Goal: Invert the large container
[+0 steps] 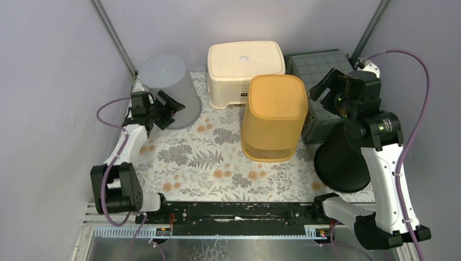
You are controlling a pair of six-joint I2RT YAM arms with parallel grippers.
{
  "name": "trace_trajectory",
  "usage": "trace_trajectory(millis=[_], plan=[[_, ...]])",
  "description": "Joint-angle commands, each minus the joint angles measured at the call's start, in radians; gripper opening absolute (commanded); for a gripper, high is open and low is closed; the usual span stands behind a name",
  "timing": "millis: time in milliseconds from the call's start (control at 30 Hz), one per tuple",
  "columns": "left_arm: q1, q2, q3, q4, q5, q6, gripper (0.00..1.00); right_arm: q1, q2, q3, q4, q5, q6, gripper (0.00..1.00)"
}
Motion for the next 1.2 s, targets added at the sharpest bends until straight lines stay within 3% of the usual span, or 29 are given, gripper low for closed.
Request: trace_trajectory(millis=[0,200,267,333,467,733,833,1167], plan=[[0.007,0.111,0.104,0.105,-0.065,-0.012,0.91,-0.042,-0.007,0.037,0.001,0.029,0.016,0.83],[0.064,0.228,0.176,0.149,-0.090,-0.023,0.90,-0.117,0.012,-0.010,0.023,-0.032,0.015,0.83],[0.086,0.221,0.182,0.189,-0.026,-0.013,0.89,-0.161,0.017,-0.048,0.044,-0.098,0.028,0.82],[0.087,0.134,0.185,0.191,0.025,0.016,0.90,-0.217,0.012,-0.093,0.072,-0.189,0.045,0.82],[0.082,-0.054,0.181,0.120,0.104,0.030,1.00,-0.313,0.015,-0.190,0.127,-0.304,0.065,0.82],[0.080,-0.325,0.053,-0.001,0.231,0.020,1.00,-0.326,0.061,-0.335,0.266,-0.473,0.111,0.79],[0.080,-0.375,0.021,-0.021,0.240,0.015,1.00,-0.281,0.064,-0.373,0.303,-0.509,0.132,0.78],[0.080,-0.415,0.088,-0.106,0.262,0.018,1.00,0.113,0.078,-0.526,0.448,-0.436,0.286,0.77]])
